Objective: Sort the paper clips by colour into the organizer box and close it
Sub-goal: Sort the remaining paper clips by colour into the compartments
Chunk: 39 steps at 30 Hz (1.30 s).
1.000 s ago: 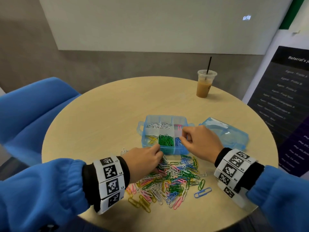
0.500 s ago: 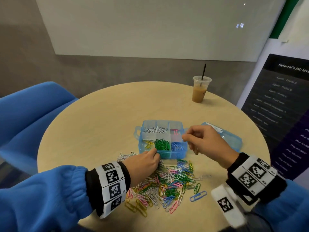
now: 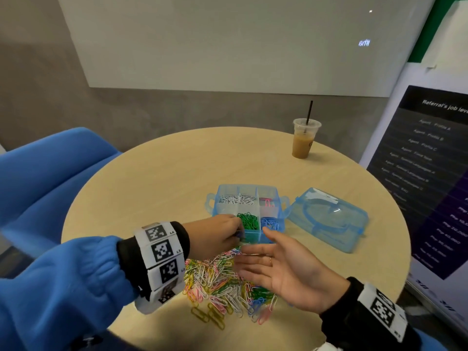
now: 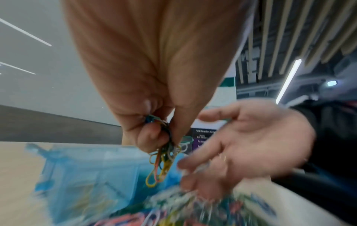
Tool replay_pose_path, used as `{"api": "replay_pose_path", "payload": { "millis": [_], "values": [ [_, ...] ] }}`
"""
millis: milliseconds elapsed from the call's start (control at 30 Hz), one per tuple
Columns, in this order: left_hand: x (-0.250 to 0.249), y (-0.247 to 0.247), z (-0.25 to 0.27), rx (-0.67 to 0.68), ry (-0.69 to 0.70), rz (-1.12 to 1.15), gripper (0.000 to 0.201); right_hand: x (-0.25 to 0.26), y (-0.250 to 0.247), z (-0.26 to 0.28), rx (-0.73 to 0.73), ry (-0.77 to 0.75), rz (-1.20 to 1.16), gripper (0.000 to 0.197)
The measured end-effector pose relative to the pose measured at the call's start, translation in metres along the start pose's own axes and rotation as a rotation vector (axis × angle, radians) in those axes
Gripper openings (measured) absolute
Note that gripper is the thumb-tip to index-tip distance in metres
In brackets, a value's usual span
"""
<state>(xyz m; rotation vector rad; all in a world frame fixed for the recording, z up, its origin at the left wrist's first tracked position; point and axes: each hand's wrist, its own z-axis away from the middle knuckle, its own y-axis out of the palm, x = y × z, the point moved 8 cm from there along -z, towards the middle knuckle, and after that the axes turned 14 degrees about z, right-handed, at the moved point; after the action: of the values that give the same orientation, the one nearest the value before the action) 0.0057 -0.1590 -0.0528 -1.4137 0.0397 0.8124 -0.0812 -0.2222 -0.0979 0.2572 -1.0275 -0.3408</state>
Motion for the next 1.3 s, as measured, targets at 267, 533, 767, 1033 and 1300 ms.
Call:
{"api": "replay_pose_path", "payload": {
  "millis": [267,533,767,1033,1300],
  "values": [
    [-0.011,-0.015,0.004,0.012,-0.008,0.042,0.023,-0.011,0.02,-0.025,0.101,0.036,-0.362,0.069],
    [-0.006,-0.021,0.005,-0.092,-0.017,0.093,0.034,0.003,0.035,-0.048,0.097,-0.004,-0.47,0.029],
    [0.013,-0.034,0.023,-0.373,0.01,0.338,0.039,0.004,0.032,-0.06,0.028,0.019,-0.539,0.027],
    [0.024,-0.034,0.028,-0.451,0.063,0.522,0.024,0.002,0.029,-0.061,0.044,-0.033,-0.548,0.036],
    [0.035,-0.039,0.028,-0.454,0.089,0.713,0.02,0.003,0.025,-0.064,0.07,-0.083,-0.507,0.046]
  ]
}}
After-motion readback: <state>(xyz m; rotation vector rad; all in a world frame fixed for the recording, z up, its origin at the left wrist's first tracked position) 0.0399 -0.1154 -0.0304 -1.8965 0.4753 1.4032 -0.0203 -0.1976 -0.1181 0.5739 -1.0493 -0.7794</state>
